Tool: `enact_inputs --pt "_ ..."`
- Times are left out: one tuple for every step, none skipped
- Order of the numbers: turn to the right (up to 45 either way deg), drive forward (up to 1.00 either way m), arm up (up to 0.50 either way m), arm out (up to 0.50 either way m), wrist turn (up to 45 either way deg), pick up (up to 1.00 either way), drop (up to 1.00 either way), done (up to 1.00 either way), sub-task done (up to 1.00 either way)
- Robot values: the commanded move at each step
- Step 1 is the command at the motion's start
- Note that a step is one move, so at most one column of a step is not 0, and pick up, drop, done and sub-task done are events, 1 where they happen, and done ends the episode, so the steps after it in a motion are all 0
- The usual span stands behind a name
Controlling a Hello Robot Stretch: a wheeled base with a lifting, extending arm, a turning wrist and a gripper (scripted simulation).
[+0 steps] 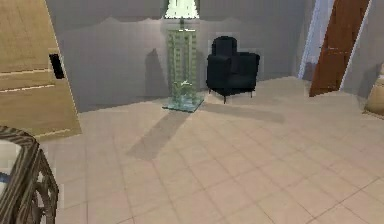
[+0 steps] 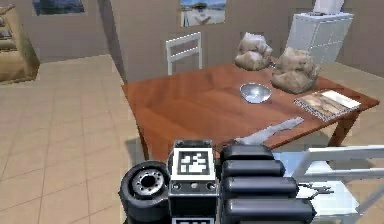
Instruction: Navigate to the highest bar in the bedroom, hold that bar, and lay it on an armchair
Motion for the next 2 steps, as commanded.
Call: enact_inputs --pt "18.0 0.00 0.00 0.00 0.0 0.00 0.00 0.00 0.00" --pt "0.0 0.35 0.00 0.00 0.0 0.00 0.00 0.00 0.00"
